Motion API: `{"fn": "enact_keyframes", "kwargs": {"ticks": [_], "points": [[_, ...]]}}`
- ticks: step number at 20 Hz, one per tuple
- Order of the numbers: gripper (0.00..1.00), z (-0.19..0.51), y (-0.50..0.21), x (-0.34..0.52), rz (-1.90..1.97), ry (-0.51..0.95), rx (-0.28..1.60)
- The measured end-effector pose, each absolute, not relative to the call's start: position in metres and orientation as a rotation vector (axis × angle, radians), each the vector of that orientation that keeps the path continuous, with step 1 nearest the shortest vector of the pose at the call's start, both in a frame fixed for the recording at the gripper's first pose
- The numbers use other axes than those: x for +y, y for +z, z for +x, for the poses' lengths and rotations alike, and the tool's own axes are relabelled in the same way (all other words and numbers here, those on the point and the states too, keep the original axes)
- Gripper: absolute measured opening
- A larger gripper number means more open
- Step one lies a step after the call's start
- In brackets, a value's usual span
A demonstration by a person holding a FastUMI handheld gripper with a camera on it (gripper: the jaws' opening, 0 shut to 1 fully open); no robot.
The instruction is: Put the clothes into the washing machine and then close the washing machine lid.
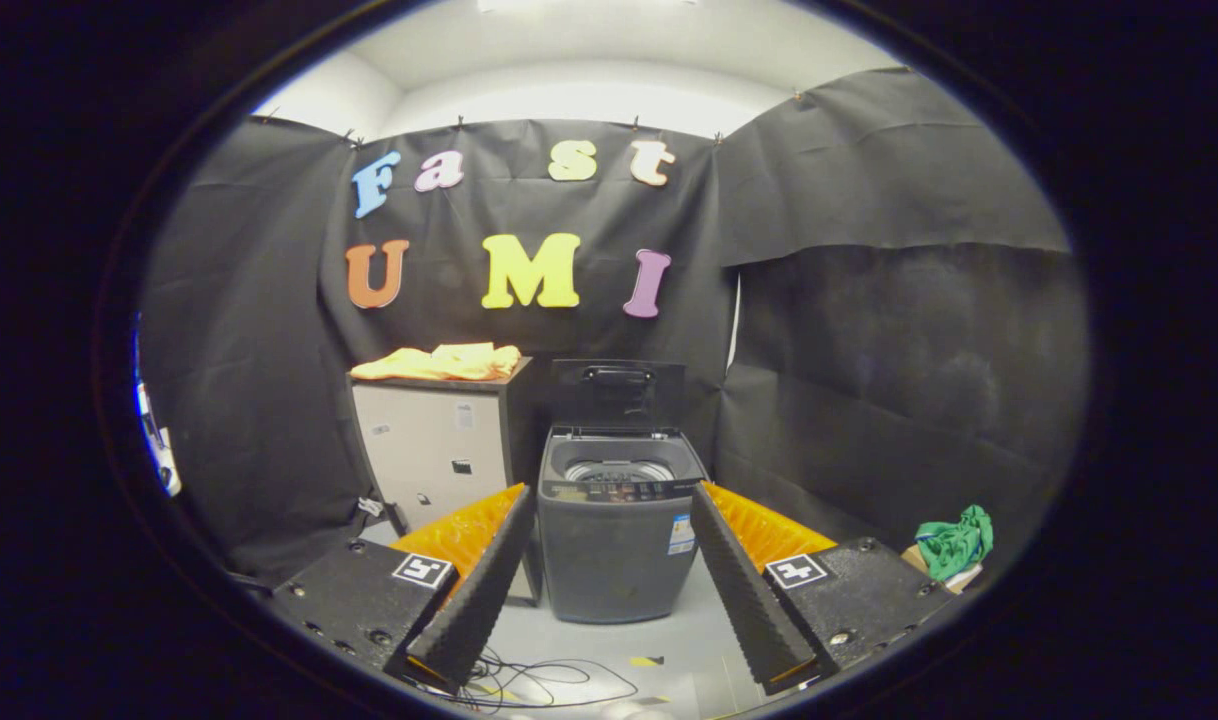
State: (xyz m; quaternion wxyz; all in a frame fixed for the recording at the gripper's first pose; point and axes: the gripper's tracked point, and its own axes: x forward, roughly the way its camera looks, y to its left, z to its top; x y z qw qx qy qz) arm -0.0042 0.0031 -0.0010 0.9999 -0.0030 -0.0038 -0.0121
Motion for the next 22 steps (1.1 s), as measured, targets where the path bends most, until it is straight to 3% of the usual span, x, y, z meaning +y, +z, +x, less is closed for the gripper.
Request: {"fn": "enact_keyframes", "kwargs": {"ticks": [10, 22], "points": [[0.99, 0.01, 0.001, 0.009, -0.015, -0.015, -0.003], [0.99, 0.084, 0.042, 0.026, -0.013, -0.004, -0.012]]}}
